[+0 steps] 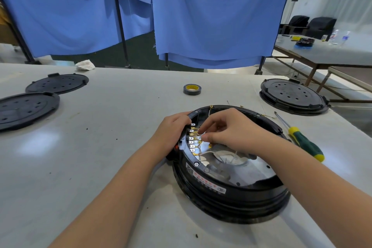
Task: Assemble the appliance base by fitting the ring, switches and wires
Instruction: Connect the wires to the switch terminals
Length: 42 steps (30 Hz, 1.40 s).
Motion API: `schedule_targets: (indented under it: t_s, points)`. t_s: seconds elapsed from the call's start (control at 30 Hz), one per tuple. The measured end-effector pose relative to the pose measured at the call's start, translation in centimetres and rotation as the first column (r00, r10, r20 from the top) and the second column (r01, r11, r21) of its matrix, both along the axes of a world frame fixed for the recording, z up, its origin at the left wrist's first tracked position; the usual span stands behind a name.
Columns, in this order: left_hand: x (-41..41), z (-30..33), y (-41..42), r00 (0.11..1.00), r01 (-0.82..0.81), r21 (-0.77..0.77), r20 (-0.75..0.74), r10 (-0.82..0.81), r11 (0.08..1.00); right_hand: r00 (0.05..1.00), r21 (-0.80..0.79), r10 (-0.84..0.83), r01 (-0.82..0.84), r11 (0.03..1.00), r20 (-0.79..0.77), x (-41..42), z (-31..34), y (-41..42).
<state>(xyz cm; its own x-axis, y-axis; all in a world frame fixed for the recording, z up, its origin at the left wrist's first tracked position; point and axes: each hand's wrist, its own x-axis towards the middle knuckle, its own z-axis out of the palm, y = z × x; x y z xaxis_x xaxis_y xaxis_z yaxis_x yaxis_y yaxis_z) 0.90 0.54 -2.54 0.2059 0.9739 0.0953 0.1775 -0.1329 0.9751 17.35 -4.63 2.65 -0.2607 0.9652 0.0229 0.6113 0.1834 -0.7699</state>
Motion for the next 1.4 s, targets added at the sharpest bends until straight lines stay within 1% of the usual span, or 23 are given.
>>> schedule_targets:
  t_s: [0.1, 0.2, 0.47, 0.73, 1.07, 1.4]
  points:
    - [-0.1, 0.1, -0.2, 1.000, 0.015, 0.001, -0.008, -0.015, 1.000, 1.000, -0.022, 0.005, -0.006, 1.000, -0.008, -0.2, 0.0, -0.2]
    - [-0.1, 0.2, -0.3, 1.000, 0.015, 0.008, -0.014, -0.015, 1.000, 0.999, -0.036, 0.033, -0.031, 0.999, 0.031, -0.4, -0.1, -0.4]
    - [0.0, 0.3, -0.4, 1.000, 0.027, -0.004, -0.003, -0.027, 1.000, 0.988, 0.055, -0.023, 0.014, 0.998, 0.154, -1.2, -0.5, -0.9]
    - [0.0, 0.4, -0.4, 1.000, 0.025, -0.012, 0.005, -0.025, 1.000, 0.982, 0.079, -0.065, 0.051, 0.996, 0.179, -1.5, -0.6, -0.9]
    - [0.0, 0.3, -0.3, 1.000, 0.012, 0.014, -0.028, -0.012, 1.000, 0.975, 0.100, -0.090, 0.070, 0.993, 0.205, -1.9, -0.6, -1.1]
    - [0.1, 0.3, -0.3, 1.000, 0.009, 0.029, 0.002, -0.009, 1.000, 0.956, 0.141, -0.110, 0.074, 0.987, 0.271, -2.4, -0.5, -1.5]
